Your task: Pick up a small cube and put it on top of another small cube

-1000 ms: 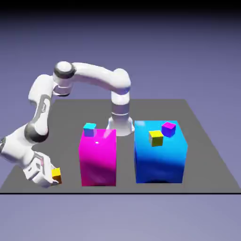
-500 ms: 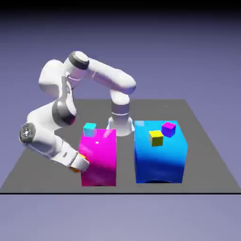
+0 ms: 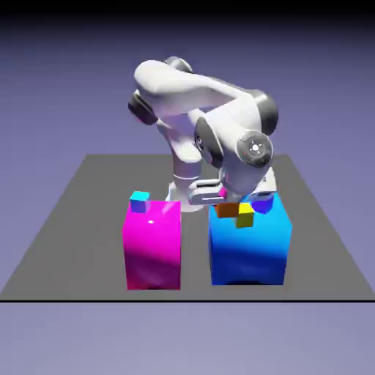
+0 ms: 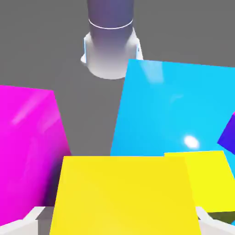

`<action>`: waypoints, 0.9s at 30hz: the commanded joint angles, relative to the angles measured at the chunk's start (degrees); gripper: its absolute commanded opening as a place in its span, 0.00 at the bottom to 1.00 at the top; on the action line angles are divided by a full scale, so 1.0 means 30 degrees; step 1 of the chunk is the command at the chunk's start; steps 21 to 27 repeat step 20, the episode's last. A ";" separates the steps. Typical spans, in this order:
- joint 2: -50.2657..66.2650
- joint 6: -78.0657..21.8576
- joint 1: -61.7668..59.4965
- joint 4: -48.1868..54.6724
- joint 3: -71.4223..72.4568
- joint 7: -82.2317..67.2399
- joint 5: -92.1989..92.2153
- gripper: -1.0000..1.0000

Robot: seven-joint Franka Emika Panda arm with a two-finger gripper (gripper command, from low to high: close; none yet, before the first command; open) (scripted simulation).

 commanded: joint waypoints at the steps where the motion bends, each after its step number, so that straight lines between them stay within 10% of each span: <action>1: -0.0280 -0.0289 0.0555 0.0041 0.0016 -0.0295 0.0095 0.00; 10: -0.1093 0.3287 -0.2314 -0.5377 0.0831 -0.0059 0.0302 0.00; 11: -0.1093 0.3288 -0.2315 -0.5378 0.0832 -0.0059 0.0302 1.00; 27: -0.0280 -0.0288 0.0555 0.0040 0.0016 -0.0296 0.0095 1.00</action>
